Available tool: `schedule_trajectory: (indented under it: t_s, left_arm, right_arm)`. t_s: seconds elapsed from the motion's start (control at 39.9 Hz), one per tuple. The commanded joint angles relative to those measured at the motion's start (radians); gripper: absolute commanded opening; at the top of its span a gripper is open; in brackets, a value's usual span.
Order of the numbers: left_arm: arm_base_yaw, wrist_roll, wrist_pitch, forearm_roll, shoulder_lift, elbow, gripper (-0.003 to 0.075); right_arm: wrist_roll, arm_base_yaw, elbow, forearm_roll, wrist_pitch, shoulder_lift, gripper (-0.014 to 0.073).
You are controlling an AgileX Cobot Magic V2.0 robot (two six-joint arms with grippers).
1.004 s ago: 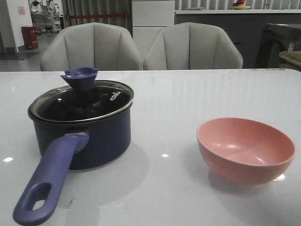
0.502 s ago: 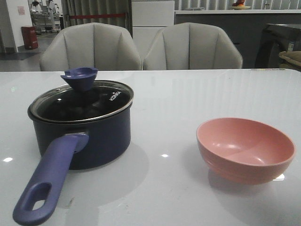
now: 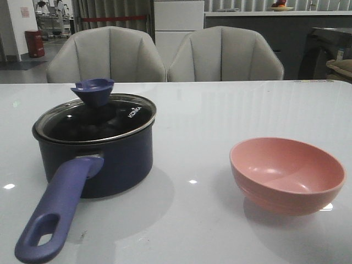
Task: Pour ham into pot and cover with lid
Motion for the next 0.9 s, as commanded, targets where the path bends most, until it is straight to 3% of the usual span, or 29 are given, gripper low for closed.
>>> schedule_trajectory:
  t_s: [0.0, 0.58, 0.88]
  left_arm:
    - [0.000, -0.007, -0.069, -0.008, -0.022, 0.033, 0.0114]
    - [0.000, -0.007, -0.069, -0.008, -0.022, 0.033, 0.0114]
    - [0.000, -0.007, -0.069, -0.008, -0.022, 0.033, 0.0114]
  right_arm:
    - [-0.007, 0.002, -0.028, -0.008, -0.077, 0.005, 0.0148]
    - [-0.007, -0.013, -0.024, -0.017, -0.086, -0.006, 0.0148]
    - [-0.007, -0.292, 0.043, -0.021, -0.130, -0.138, 0.0148]
